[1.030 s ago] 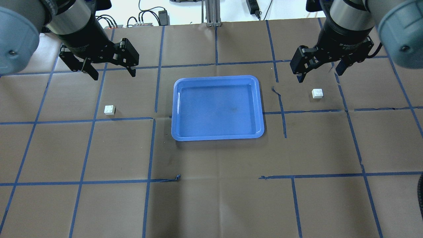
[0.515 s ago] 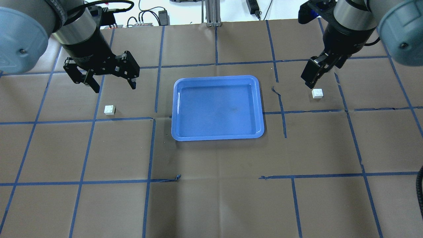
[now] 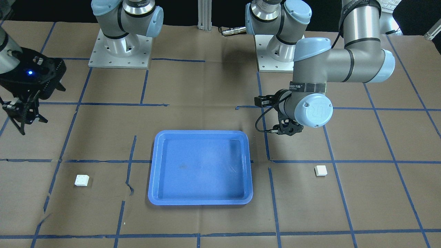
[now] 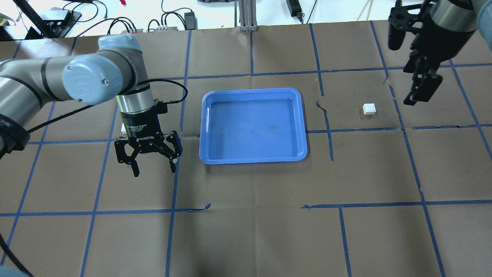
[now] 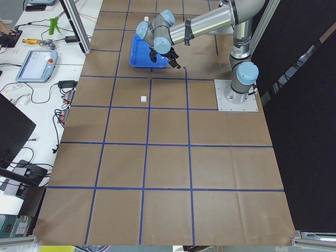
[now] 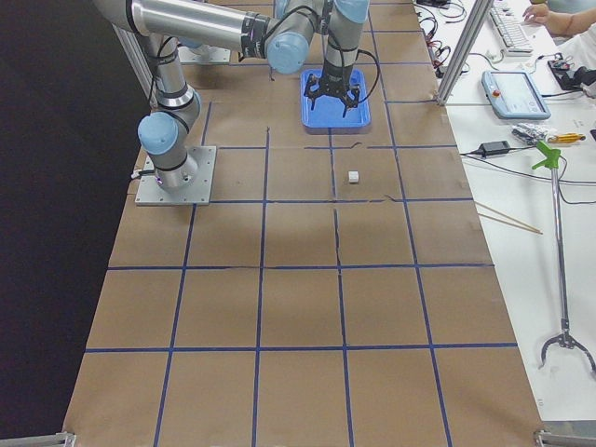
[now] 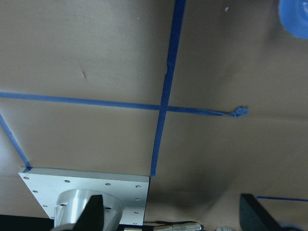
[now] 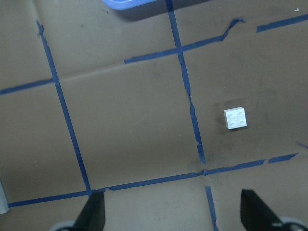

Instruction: Assemble white blocks and place on blue tray

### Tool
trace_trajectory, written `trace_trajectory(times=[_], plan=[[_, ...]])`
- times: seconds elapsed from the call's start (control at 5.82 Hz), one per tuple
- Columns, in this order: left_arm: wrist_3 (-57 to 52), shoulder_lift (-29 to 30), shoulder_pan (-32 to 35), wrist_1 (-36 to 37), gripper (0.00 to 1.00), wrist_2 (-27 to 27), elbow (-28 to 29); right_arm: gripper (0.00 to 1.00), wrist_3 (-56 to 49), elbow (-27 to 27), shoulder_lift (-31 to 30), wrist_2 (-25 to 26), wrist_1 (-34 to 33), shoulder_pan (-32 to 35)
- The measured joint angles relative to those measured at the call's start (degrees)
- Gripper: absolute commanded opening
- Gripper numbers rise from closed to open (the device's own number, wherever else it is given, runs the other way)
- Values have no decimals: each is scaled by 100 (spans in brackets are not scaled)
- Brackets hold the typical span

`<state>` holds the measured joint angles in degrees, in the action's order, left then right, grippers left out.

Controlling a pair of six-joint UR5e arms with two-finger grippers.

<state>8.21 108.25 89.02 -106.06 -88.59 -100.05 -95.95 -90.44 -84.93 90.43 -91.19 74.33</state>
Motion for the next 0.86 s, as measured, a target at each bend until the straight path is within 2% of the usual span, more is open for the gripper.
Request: trace_trajectory(times=[0.17, 0.34, 0.69, 0.86], plan=[[29, 181, 1, 8, 100, -53, -40, 100, -870, 16, 218, -230, -209, -294], [-436, 270, 1, 145, 100, -211, -47, 100, -1410, 17, 450, -519, -464, -434], [-2172, 331, 5, 780, 100, -452, 8, 100, -1680, -15, 990, -1371, -969, -556], [-3391, 337, 15, 1054, 100, -713, 24, 100, -1823, -31, 1298, -1774, -1233, -699]])
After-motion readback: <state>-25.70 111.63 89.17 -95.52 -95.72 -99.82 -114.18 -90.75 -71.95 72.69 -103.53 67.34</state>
